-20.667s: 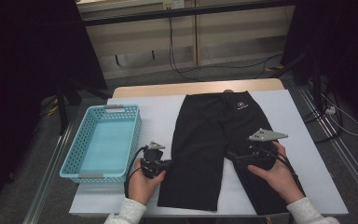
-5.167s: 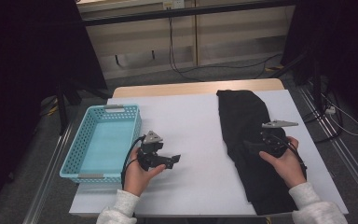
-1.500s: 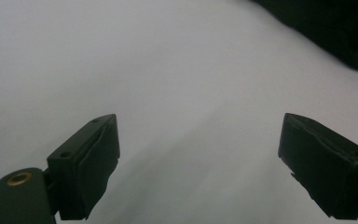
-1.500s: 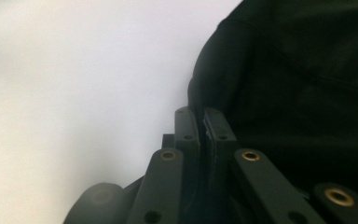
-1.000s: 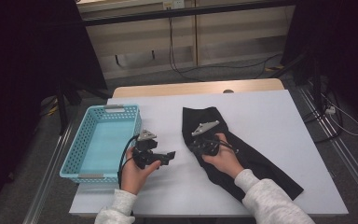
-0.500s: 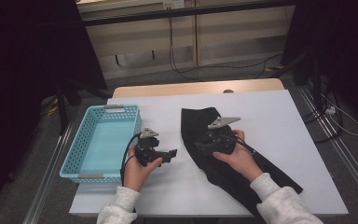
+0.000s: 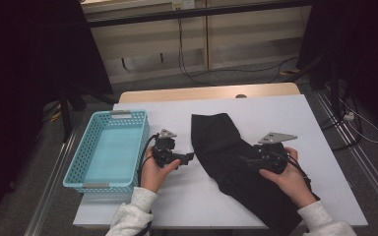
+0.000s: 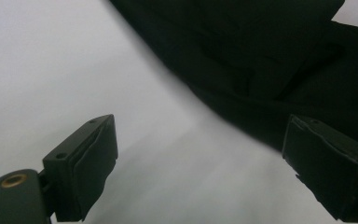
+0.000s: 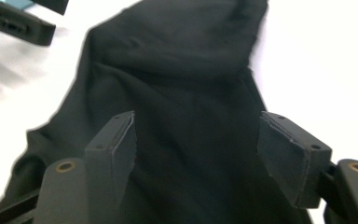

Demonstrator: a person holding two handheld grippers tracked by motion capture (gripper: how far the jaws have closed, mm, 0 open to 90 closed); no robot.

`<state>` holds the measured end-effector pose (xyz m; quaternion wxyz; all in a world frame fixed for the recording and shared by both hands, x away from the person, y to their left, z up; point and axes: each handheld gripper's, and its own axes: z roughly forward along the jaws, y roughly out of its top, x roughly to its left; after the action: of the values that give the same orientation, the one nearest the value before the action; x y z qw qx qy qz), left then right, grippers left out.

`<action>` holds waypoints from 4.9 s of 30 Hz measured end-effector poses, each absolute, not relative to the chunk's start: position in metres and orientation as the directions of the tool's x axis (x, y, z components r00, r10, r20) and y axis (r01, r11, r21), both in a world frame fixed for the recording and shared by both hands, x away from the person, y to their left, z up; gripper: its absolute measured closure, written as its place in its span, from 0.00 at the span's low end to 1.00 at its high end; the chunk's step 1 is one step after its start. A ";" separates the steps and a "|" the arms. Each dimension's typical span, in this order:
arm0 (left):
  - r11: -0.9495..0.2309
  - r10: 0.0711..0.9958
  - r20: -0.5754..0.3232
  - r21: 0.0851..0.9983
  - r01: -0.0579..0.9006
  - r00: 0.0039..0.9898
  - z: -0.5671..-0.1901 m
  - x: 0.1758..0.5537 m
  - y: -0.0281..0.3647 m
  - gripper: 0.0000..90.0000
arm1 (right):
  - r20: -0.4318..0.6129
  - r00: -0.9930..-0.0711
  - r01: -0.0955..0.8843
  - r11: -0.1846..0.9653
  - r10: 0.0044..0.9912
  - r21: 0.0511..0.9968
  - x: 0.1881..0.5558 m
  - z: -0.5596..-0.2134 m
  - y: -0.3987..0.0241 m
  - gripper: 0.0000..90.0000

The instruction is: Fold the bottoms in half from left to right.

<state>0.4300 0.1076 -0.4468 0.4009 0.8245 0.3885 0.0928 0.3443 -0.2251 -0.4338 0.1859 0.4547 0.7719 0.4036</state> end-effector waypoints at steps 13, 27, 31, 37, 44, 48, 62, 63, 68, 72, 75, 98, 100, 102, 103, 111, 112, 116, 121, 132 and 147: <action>-0.382 0.737 -0.159 0.705 0.598 0.657 -0.452 0.460 0.094 0.14 | 0.075 -0.442 0.582 0.221 0.894 0.783 0.320 -0.440 -0.257 0.25; -0.402 0.749 -0.114 0.705 0.585 0.653 -0.452 0.490 0.071 0.34 | 0.095 -0.443 0.580 0.204 0.891 0.789 0.325 -0.439 -0.258 0.24; -0.400 0.741 -0.152 0.681 0.613 0.654 -0.457 0.495 0.066 0.48 | 0.096 -0.439 0.579 0.200 0.893 0.790 0.326 -0.438 -0.259 0.24; -0.351 0.766 -0.209 0.657 0.667 0.608 -0.456 0.493 0.058 0.76 | 0.094 -0.432 0.580 0.197 0.897 0.790 0.323 -0.439 -0.257 0.24; -0.286 0.793 -0.233 0.673 0.682 0.562 -0.453 0.494 0.069 0.91 | 0.079 -0.421 0.577 0.199 0.904 0.792 0.316 -0.437 -0.261 0.24; -0.241 0.821 -0.229 0.691 0.682 0.522 -0.448 0.495 0.088 0.92 | 0.081 -0.405 0.581 0.188 0.911 0.792 0.312 -0.438 -0.268 0.24; -0.184 0.871 -0.208 0.703 0.687 0.445 -0.449 0.488 0.119 0.92 | 0.089 -0.382 0.630 0.188 0.920 0.753 0.294 -0.448 -0.285 0.34; -0.189 0.871 -0.201 0.705 0.684 0.447 -0.448 0.488 0.119 0.92 | 0.096 -0.383 0.641 0.190 0.919 0.744 0.293 -0.449 -0.286 0.36; -0.201 0.875 -0.180 0.710 0.675 0.450 -0.445 0.486 0.121 0.91 | 0.107 -0.396 0.669 0.207 0.912 0.714 0.290 -0.454 -0.289 0.53; -0.198 0.873 -0.183 0.714 0.672 0.451 -0.448 0.485 0.121 0.90 | 0.129 -0.393 0.696 0.203 0.910 0.689 0.288 -0.458 -0.291 0.75; -0.198 0.871 -0.188 0.711 0.675 0.454 -0.451 0.485 0.123 0.90 | 0.162 -0.407 0.702 0.195 0.899 0.685 0.289 -0.459 -0.295 0.98; -0.281 0.832 -0.103 0.768 0.575 0.544 -0.453 0.460 0.122 0.30 | 0.075 -0.308 0.642 0.148 0.949 0.752 0.262 -0.439 -0.326 0.72; -0.297 0.827 -0.086 0.772 0.562 0.555 -0.451 0.456 0.124 0.26 | 0.066 -0.325 0.630 0.164 0.943 0.759 0.255 -0.436 -0.323 0.73; -0.308 0.822 -0.074 0.776 0.551 0.564 -0.451 0.452 0.124 0.24 | 0.058 -0.343 0.633 0.185 0.937 0.751 0.252 -0.436 -0.318 0.74; -0.313 0.821 -0.072 0.774 0.551 0.567 -0.451 0.451 0.124 0.23 | 0.052 -0.343 0.639 0.193 0.938 0.745 0.252 -0.438 -0.317 0.73; -0.343 0.797 -0.060 0.774 0.533 0.601 -0.452 0.445 0.122 0.21 | 0.016 -0.339 0.668 0.229 0.941 0.708 0.260 -0.456 -0.316 0.99; -0.347 0.794 -0.057 0.774 0.529 0.605 -0.452 0.445 0.122 0.21 | 0.010 -0.343 0.666 0.235 0.939 0.708 0.260 -0.455 -0.317 1.00; -0.349 0.788 -0.057 0.779 0.522 0.612 -0.451 0.445 0.120 0.21 | 0.031 -0.302 0.658 0.185 0.953 0.730 0.263 -0.446 -0.335 1.00; -0.361 0.780 -0.054 0.774 0.520 0.623 -0.451 0.445 0.117 0.21 | 0.029 -0.239 0.645 0.137 0.971 0.751 0.264 -0.446 -0.347 0.80; -0.370 0.773 -0.065 0.763 0.531 0.632 -0.452 0.444 0.118 0.19 | 0.034 -0.389 0.627 0.238 0.921 0.742 0.256 -0.444 -0.306 0.61; -0.389 0.758 -0.065 0.753 0.531 0.649 -0.452 0.443 0.118 0.18 | 0.068 -0.435 0.635 0.253 0.898 0.730 0.255 -0.454 -0.286 0.28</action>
<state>0.4429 0.1176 -0.4523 0.3887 0.8205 0.3928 0.1463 0.2545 -0.2863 -0.4543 0.1852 0.4980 0.7696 0.3542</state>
